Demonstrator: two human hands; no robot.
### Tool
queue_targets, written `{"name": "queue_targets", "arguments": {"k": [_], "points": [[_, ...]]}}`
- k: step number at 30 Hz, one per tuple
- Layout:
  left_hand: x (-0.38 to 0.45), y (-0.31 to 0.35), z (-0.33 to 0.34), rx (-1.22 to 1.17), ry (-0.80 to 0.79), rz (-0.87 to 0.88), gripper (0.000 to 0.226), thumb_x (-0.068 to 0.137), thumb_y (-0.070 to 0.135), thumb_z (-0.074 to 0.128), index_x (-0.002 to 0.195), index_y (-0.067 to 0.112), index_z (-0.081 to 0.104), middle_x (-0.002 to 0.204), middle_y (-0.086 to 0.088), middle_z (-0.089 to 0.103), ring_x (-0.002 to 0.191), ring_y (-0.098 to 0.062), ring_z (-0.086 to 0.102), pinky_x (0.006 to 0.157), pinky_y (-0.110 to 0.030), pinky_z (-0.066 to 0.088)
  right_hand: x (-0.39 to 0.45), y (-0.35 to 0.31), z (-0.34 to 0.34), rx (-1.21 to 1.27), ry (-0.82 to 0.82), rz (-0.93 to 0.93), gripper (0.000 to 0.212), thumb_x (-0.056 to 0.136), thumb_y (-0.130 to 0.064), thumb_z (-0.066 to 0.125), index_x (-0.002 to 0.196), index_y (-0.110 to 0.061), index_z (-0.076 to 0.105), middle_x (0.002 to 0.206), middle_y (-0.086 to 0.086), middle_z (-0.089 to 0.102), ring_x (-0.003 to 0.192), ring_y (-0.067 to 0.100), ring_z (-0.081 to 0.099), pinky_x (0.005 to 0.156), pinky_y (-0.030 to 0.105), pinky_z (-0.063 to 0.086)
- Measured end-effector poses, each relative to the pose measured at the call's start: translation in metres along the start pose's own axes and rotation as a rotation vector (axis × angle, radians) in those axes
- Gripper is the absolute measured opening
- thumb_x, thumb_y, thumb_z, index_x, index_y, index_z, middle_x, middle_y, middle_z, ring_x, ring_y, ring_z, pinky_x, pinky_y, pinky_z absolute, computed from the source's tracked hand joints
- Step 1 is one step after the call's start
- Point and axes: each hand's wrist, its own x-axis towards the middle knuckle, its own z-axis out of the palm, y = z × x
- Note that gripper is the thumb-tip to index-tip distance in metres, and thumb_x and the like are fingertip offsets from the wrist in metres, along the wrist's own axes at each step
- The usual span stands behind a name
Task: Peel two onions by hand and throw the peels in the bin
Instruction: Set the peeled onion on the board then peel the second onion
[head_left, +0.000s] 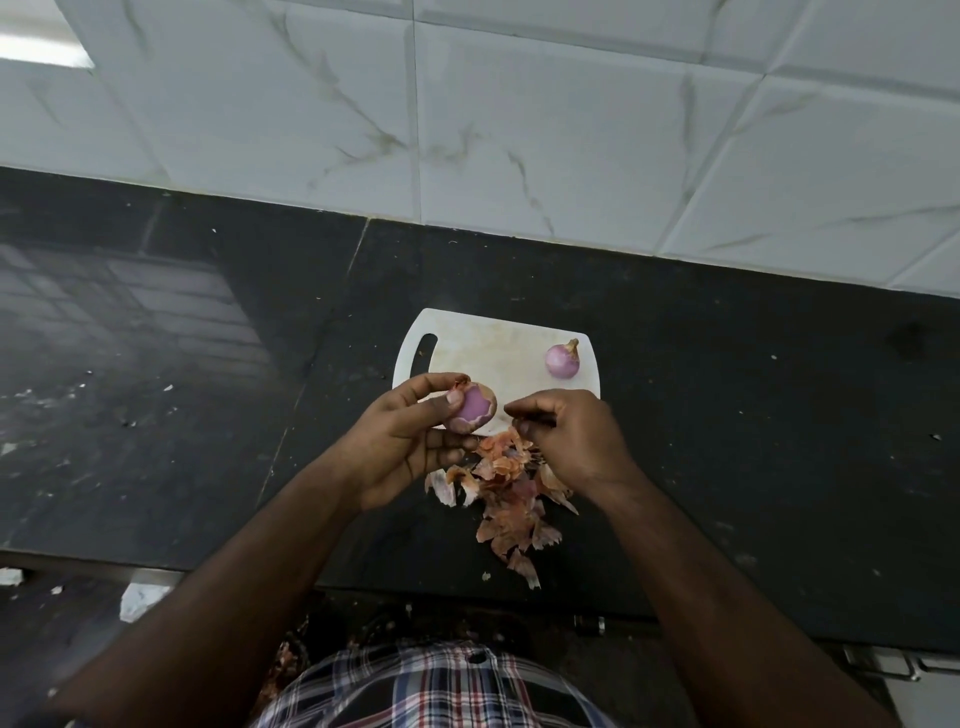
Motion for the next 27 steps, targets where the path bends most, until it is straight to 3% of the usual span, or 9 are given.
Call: {"name": "queue_targets", "arguments": {"k": [3,6,10,12,14,17,20,24,27], "points": [[0.001,-0.002,-0.001,0.012,0.005,-0.004,0.036,0.086,0.016,0.064,0.122,0.011,0.06,0.098,-0.018,0.072,0.077,-0.025,0.072,0.066,-0.029,0.059,-0.001,-0.011,-0.006,0.118,-0.014,-0.008,0.029,0.09,-0.021,0.071,0.119,-0.021,0.072,0.12,-0.009,0.071,0.108,0.0,0.064,0.098,0.024,0.051],[0.003,-0.002,0.001,0.047,-0.013,0.016,0.037,0.087,0.014,0.062,0.124,0.009,0.062,0.098,-0.016,0.073,0.075,-0.021,0.071,0.067,-0.029,0.061,-0.002,-0.026,-0.01,0.251,-0.09,-0.029,0.041,0.083,-0.034,0.077,0.122,-0.02,0.069,0.111,-0.015,0.071,0.095,-0.003,0.068,0.085,0.021,0.057],[0.004,-0.002,0.002,0.058,-0.04,0.04,0.036,0.087,0.01,0.061,0.123,0.008,0.064,0.097,-0.017,0.072,0.078,-0.02,0.07,0.068,-0.03,0.061,0.002,-0.026,-0.006,0.253,-0.085,-0.097,0.035,0.079,-0.019,0.081,0.112,-0.012,0.074,0.093,-0.019,0.069,0.089,-0.026,0.056,0.074,-0.001,0.044],[0.004,-0.002,0.0,0.052,-0.05,0.048,0.036,0.087,0.008,0.062,0.122,0.008,0.065,0.101,-0.019,0.071,0.081,-0.022,0.069,0.067,-0.029,0.061,0.003,-0.022,-0.006,0.266,-0.069,-0.106,0.031,0.08,-0.014,0.08,0.11,-0.01,0.075,0.094,-0.015,0.071,0.092,-0.022,0.059,0.076,-0.003,0.04],[0.004,-0.002,0.0,0.053,-0.055,0.047,0.036,0.087,0.008,0.061,0.123,0.008,0.065,0.104,-0.019,0.071,0.083,-0.023,0.069,0.067,-0.029,0.061,0.004,-0.02,-0.005,0.296,-0.052,-0.105,0.026,0.082,-0.01,0.078,0.108,-0.011,0.076,0.094,-0.011,0.074,0.091,-0.008,0.067,0.079,0.002,0.045],[0.005,-0.003,0.0,0.058,-0.05,0.044,0.036,0.087,0.009,0.06,0.123,0.009,0.066,0.107,-0.018,0.072,0.083,-0.023,0.069,0.068,-0.028,0.061,0.004,-0.017,-0.003,0.353,-0.03,-0.087,0.022,0.086,-0.002,0.072,0.106,-0.012,0.076,0.097,-0.002,0.076,0.091,0.009,0.073,0.081,0.023,0.059],[0.005,-0.003,-0.002,0.07,-0.037,0.05,0.036,0.088,0.011,0.06,0.124,0.011,0.066,0.108,-0.018,0.072,0.084,-0.022,0.07,0.07,-0.028,0.061,0.003,-0.017,-0.005,0.418,-0.061,-0.051,0.022,0.092,-0.002,0.065,0.106,-0.015,0.075,0.1,0.0,0.076,0.094,0.012,0.073,0.082,0.029,0.06],[0.005,-0.003,0.0,0.063,-0.049,0.06,0.038,0.087,0.01,0.061,0.125,0.009,0.065,0.104,-0.019,0.071,0.082,-0.022,0.069,0.07,-0.029,0.061,0.0,-0.018,-0.001,0.403,-0.051,-0.076,0.026,0.081,-0.02,0.08,0.107,-0.016,0.075,0.097,-0.003,0.076,0.092,0.01,0.072,0.084,0.028,0.059],[0.005,-0.003,-0.001,0.058,-0.069,0.072,0.037,0.086,0.008,0.063,0.122,0.011,0.067,0.105,-0.019,0.071,0.082,-0.022,0.07,0.07,-0.029,0.061,0.001,-0.018,0.002,0.493,-0.022,-0.051,0.023,0.078,-0.011,0.08,0.099,-0.018,0.077,0.094,0.0,0.077,0.092,0.015,0.074,0.085,0.035,0.06]]}}
